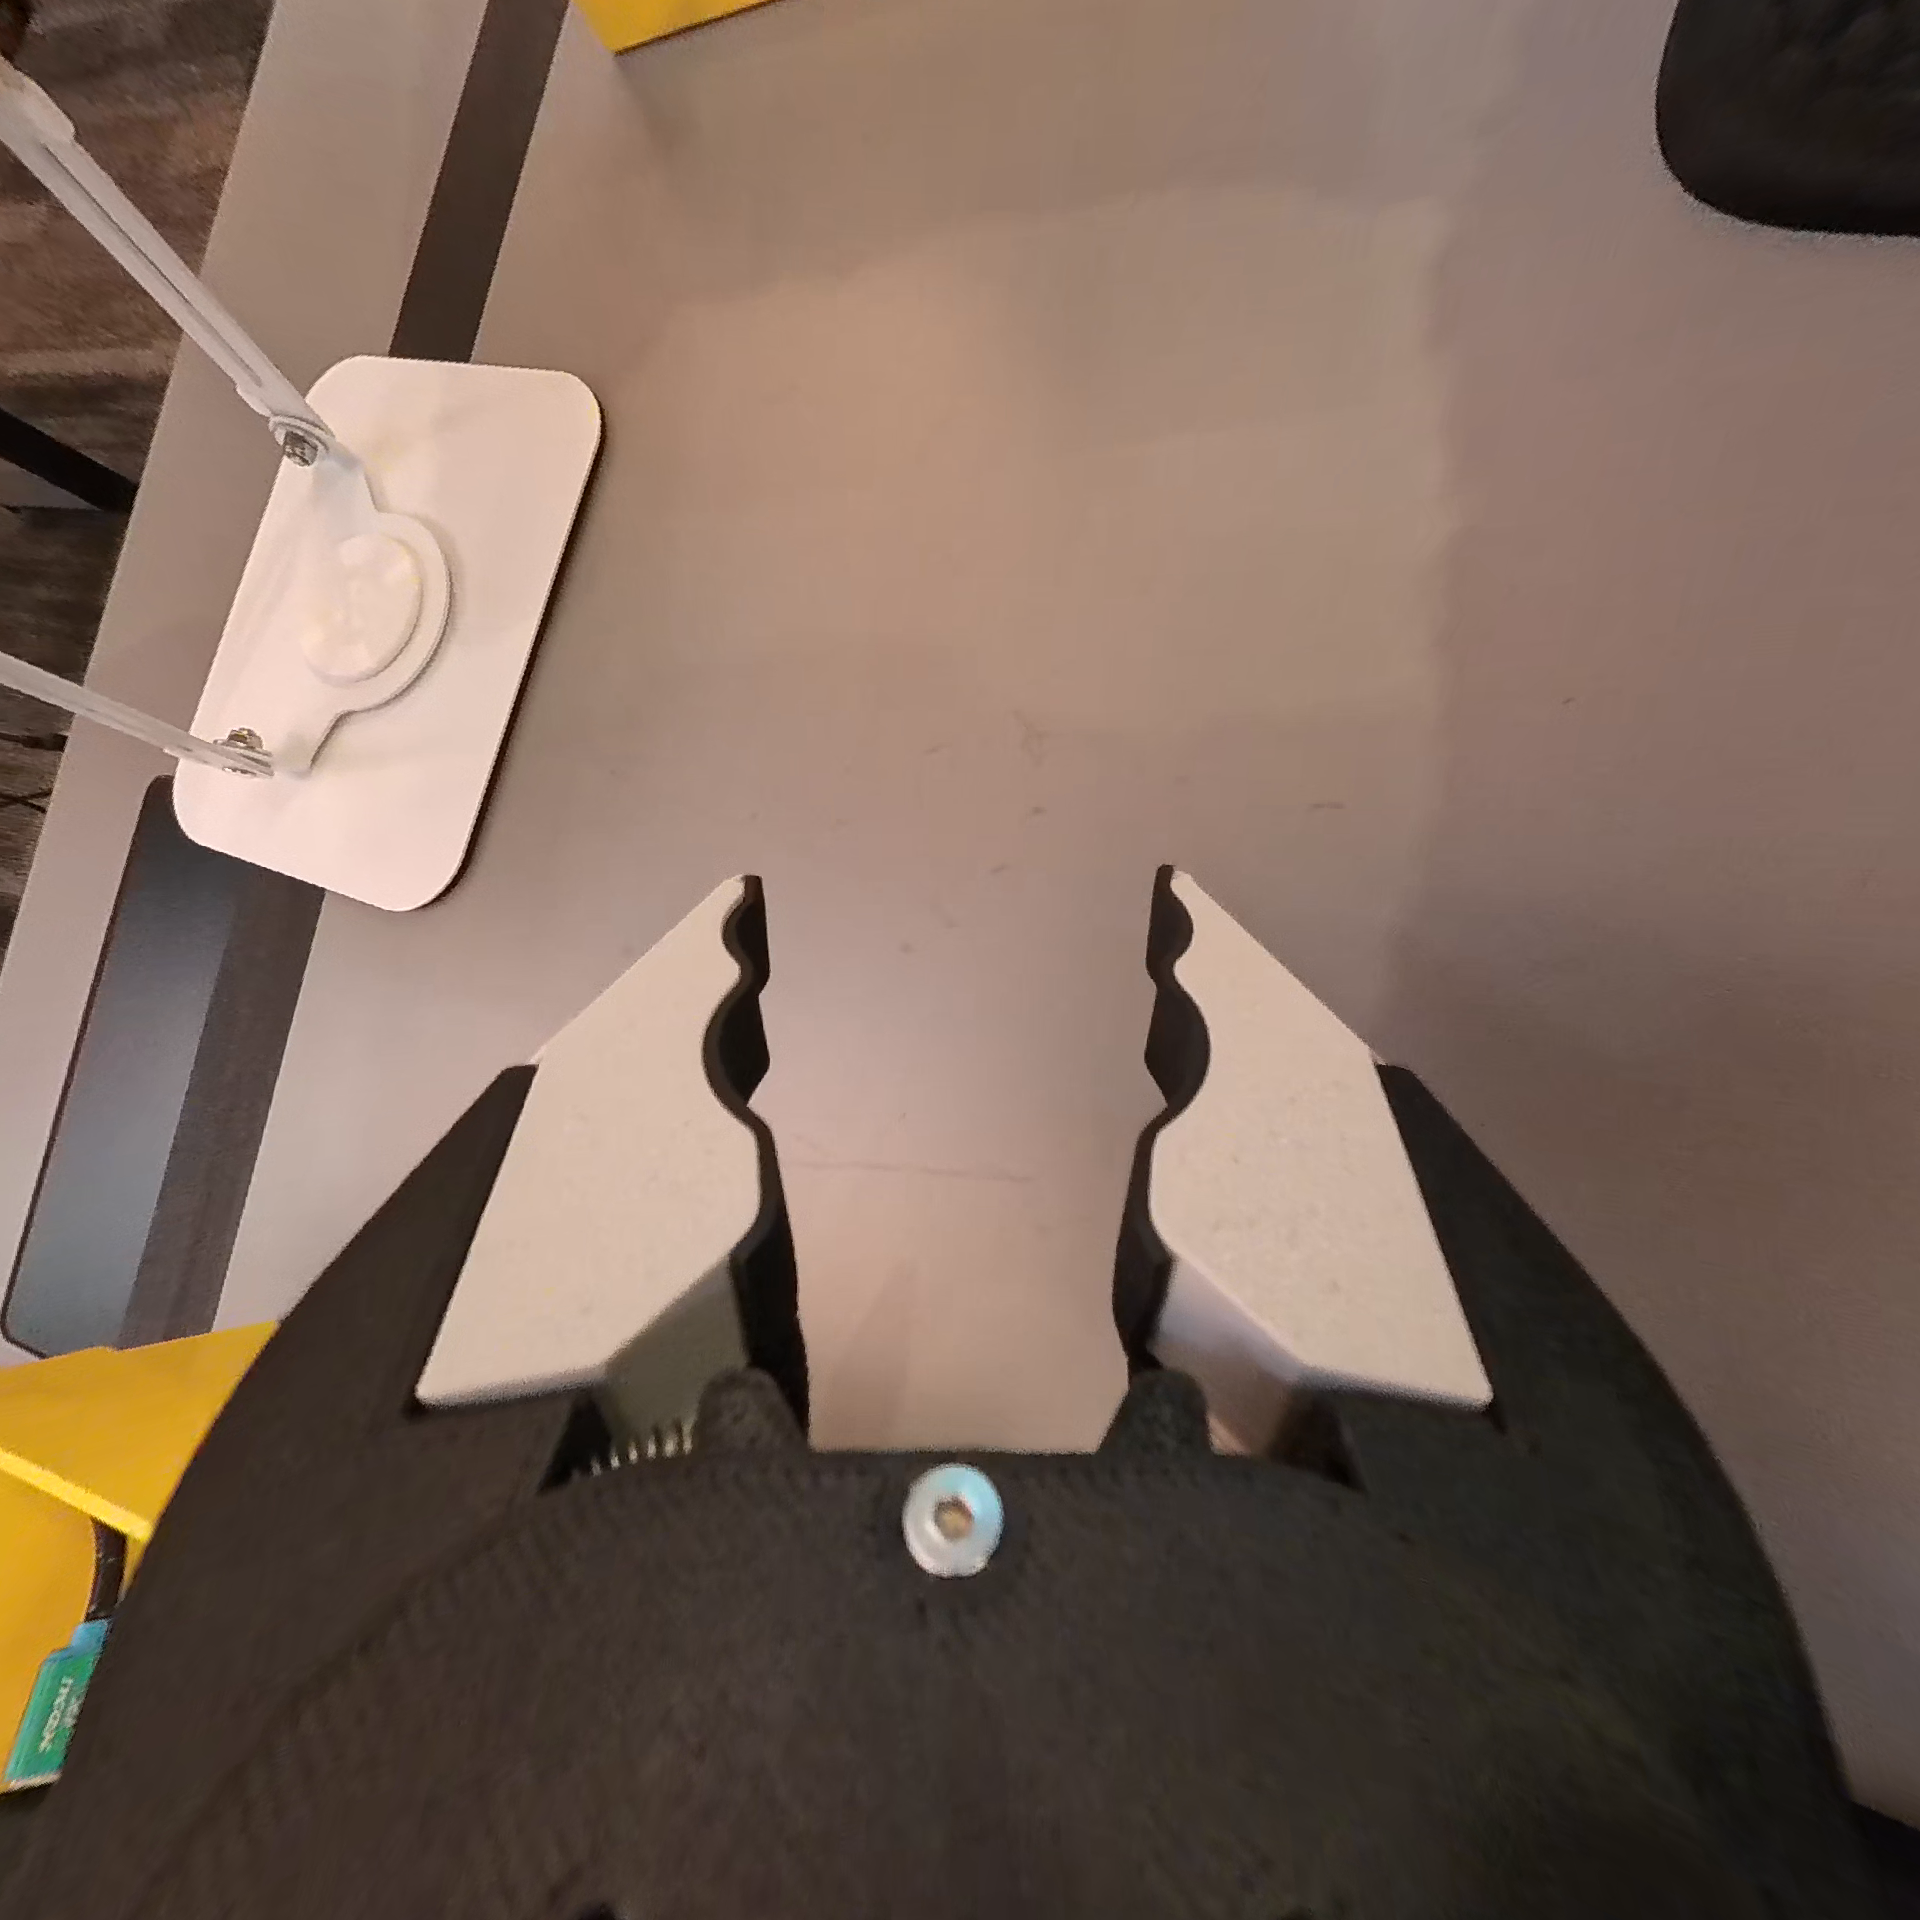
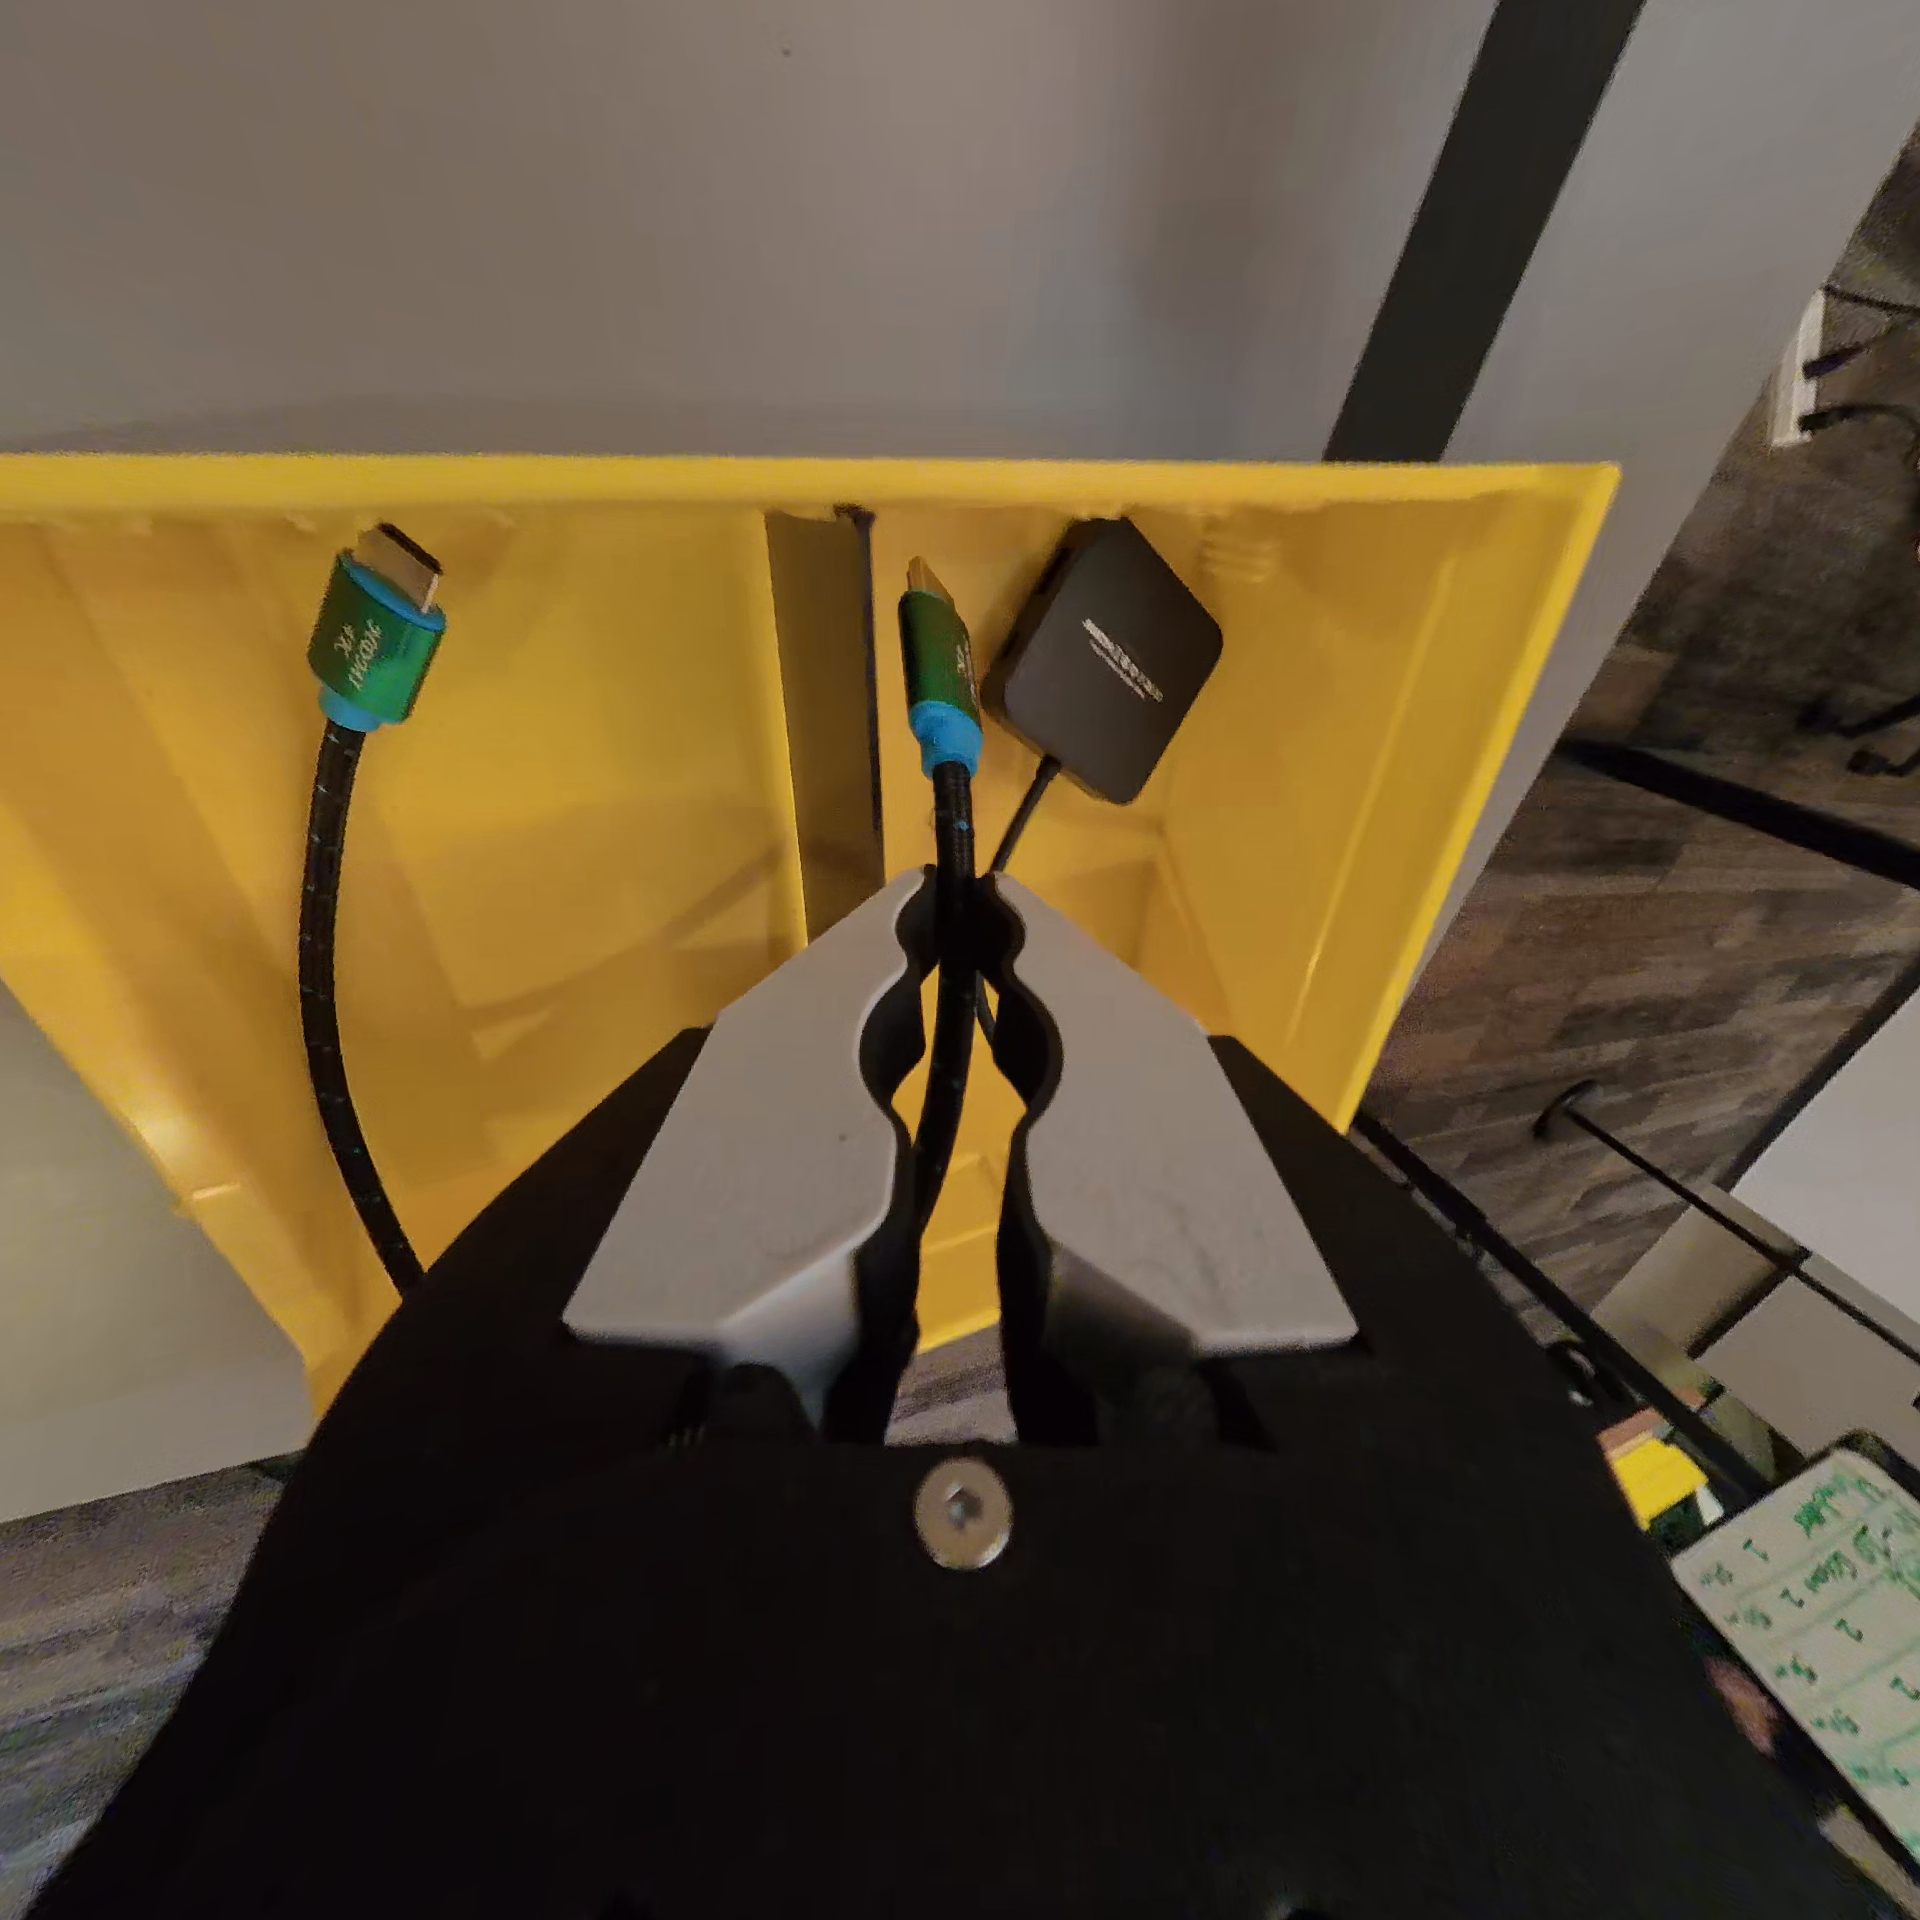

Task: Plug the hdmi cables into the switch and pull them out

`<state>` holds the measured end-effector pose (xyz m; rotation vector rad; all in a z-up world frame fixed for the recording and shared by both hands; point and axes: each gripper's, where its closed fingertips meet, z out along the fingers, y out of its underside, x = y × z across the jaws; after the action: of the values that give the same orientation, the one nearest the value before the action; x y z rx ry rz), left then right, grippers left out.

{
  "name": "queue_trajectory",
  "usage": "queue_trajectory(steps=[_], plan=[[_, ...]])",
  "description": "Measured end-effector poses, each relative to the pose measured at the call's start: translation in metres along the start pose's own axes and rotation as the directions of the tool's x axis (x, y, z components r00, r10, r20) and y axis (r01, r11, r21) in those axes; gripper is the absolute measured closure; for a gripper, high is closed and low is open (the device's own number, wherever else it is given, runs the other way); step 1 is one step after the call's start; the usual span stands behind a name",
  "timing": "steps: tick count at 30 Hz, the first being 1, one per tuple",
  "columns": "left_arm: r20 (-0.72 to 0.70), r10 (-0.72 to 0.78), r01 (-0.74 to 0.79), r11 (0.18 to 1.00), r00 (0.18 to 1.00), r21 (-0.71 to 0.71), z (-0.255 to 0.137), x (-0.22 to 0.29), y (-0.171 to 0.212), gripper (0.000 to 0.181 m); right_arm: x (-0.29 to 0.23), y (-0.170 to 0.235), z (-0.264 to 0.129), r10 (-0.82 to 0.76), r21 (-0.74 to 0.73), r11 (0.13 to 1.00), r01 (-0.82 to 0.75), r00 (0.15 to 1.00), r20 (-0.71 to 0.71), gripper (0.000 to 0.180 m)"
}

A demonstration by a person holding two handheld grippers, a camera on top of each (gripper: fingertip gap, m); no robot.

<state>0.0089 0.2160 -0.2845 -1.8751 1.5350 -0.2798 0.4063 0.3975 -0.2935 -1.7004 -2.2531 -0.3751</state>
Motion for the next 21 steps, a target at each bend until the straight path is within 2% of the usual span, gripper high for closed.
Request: queue_trajectory(steps=[5, 10, 18, 21], plan=[[-0.003, 0.000, 0.000, 1.000, 1.000, -0.002, 0.001, 0.001, 0.001, 0.109, -0.003, -0.003, -0.029, 0.040, 0.103, 0.994, -0.042, 0.999, 0.022, 0.176], [-0.008, 0.003, -0.003, 1.000, 1.000, -0.007, 0.004, 0.003, 0.001, 0.109, -0.021, -0.004, -0.036, -0.001, 0.118, 0.993, -0.012, 0.994, 0.111, 0.177], [-0.013, 0.011, -0.012, 1.000, 1.000, -0.020, 0.007, 0.006, 0.001, 0.109, -0.041, 0.000, 0.011, -0.031, -0.037, 0.999, 0.040, 0.977, 0.212, 0.174], [-0.012, 0.013, -0.014, 1.000, 1.000, -0.028, 0.006, 0.005, 0.003, 0.110, -0.046, 0.003, 0.023, 0.026, -0.079, 0.997, -0.007, 0.972, 0.235, 0.158]])
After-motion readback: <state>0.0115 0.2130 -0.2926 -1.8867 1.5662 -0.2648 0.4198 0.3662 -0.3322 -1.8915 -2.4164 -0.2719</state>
